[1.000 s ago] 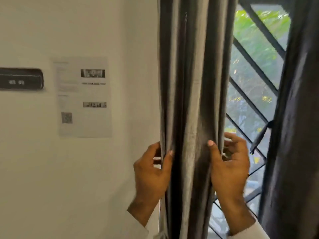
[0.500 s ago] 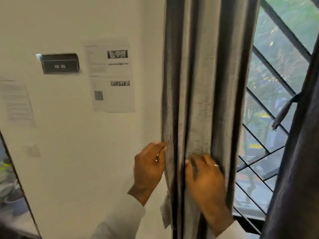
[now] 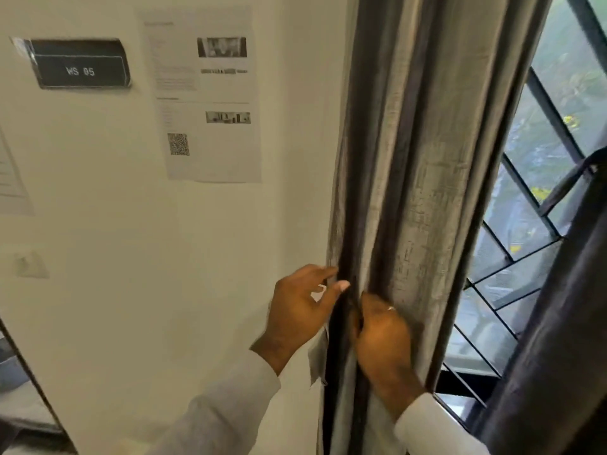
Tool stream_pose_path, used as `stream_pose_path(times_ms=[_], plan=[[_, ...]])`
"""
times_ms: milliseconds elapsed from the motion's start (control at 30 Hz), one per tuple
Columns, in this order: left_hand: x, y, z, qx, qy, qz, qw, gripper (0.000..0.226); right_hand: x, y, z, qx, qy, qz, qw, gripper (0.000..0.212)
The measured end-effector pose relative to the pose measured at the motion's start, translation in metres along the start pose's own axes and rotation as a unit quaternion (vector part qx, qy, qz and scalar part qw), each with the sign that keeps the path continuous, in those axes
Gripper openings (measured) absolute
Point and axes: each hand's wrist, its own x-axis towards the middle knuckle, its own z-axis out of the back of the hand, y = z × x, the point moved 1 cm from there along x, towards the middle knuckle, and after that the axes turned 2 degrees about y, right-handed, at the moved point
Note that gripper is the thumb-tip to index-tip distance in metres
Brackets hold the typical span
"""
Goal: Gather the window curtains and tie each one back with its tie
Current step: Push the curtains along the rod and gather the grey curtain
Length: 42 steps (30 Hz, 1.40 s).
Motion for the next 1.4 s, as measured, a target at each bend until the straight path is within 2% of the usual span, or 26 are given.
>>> stream_pose_path(times_ms=[100, 167, 233, 267, 333, 367, 400, 433, 500, 600, 700, 733, 833, 867, 967, 1100, 1167, 1233, 1300, 1367, 1400], plan=[[-0.009, -0.011, -0.012, 0.008, 0.013, -0.026, 1.000, 0.043, -0.032, -0.005, -0.004, -0.018, 0.020, 0.063, 0.998, 0.025], [-0.012, -0.018, -0.015, 0.019, 0.007, -0.048, 0.999, 0.037, -0.043, -0.013, 0.004, 0.023, 0.067, 0.060, 0.996, 0.033], [-0.015, -0.025, -0.015, 0.032, -0.002, -0.075, 0.997, 0.027, -0.050, -0.020, 0.023, 0.036, 0.098, 0.098, 0.990, 0.035], [-0.018, -0.027, -0.014, 0.035, -0.004, -0.085, 0.996, 0.021, -0.055, -0.021, 0.038, 0.028, 0.060, 0.124, 0.990, 0.032], [-0.026, -0.029, -0.010, 0.031, -0.008, -0.086, 0.996, 0.016, -0.064, -0.019, 0.072, 0.020, -0.118, 0.115, 0.986, 0.027], [-0.030, -0.029, -0.007, 0.027, -0.011, -0.081, 0.996, 0.015, -0.064, -0.019, 0.089, 0.029, -0.200, 0.070, 0.977, 0.032], [-0.034, -0.031, -0.005, 0.022, -0.016, -0.076, 0.997, 0.015, -0.060, -0.022, 0.103, 0.063, -0.241, 0.014, 0.968, 0.039], [-0.039, -0.034, -0.004, 0.018, -0.021, -0.074, 0.997, 0.015, -0.056, -0.026, 0.109, 0.095, -0.246, -0.031, 0.964, 0.045], [-0.048, -0.045, -0.006, 0.010, -0.040, -0.069, 0.997, 0.021, -0.050, -0.030, 0.101, 0.116, -0.170, -0.068, 0.976, 0.043], [-0.059, -0.055, -0.010, 0.024, -0.052, -0.072, 0.996, 0.030, -0.052, -0.032, 0.084, 0.066, -0.102, -0.033, 0.992, 0.010], [-0.067, -0.054, -0.011, 0.042, -0.038, -0.107, 0.993, 0.027, -0.057, -0.044, 0.075, 0.109, -0.130, -0.082, 0.982, 0.021], [-0.069, -0.055, -0.011, 0.045, -0.041, -0.113, 0.992, 0.029, -0.062, -0.046, 0.071, 0.080, -0.137, -0.043, 0.986, 0.024], [-0.076, -0.063, -0.015, 0.046, -0.052, -0.109, 0.992, 0.028, -0.089, -0.045, 0.049, 0.019, -0.111, 0.144, 0.983, 0.038], [-0.079, -0.066, -0.018, 0.038, -0.051, -0.098, 0.993, 0.026, -0.095, -0.042, 0.044, 0.018, -0.097, 0.162, 0.982, 0.042], [-0.088, -0.073, -0.025, 0.014, -0.049, -0.059, 0.997, 0.020, -0.108, -0.039, 0.031, 0.036, -0.069, 0.141, 0.987, 0.041], [-0.094, -0.085, -0.024, 0.022, -0.039, -0.043, 0.998, 0.020, -0.112, -0.031, 0.037, 0.033, -0.035, 0.144, 0.988, 0.059], [-0.093, -0.087, -0.020, 0.039, -0.044, -0.028, 0.998, 0.023, -0.105, -0.029, 0.045, 0.035, -0.004, 0.188, 0.982, 0.055], [-0.093, -0.084, -0.016, 0.057, -0.048, -0.034, 0.997, 0.016, -0.098, -0.034, 0.054, 0.069, 0.034, 0.220, 0.972, 0.038], [-0.093, -0.080, -0.011, 0.067, -0.050, -0.040, 0.996, 0.015, -0.093, -0.044, 0.068, 0.129, -0.007, 0.165, 0.978, 0.027], [-0.093, -0.076, -0.007, 0.073, -0.053, -0.045, 0.995, 0.020, -0.085, -0.056, 0.084, 0.158, -0.106, 0.013, 0.982, 0.029], [-0.093, -0.075, -0.006, 0.071, -0.050, -0.046, 0.995, 0.020, -0.079, -0.062, 0.088, 0.160, -0.129, -0.060, 0.977, 0.028]])
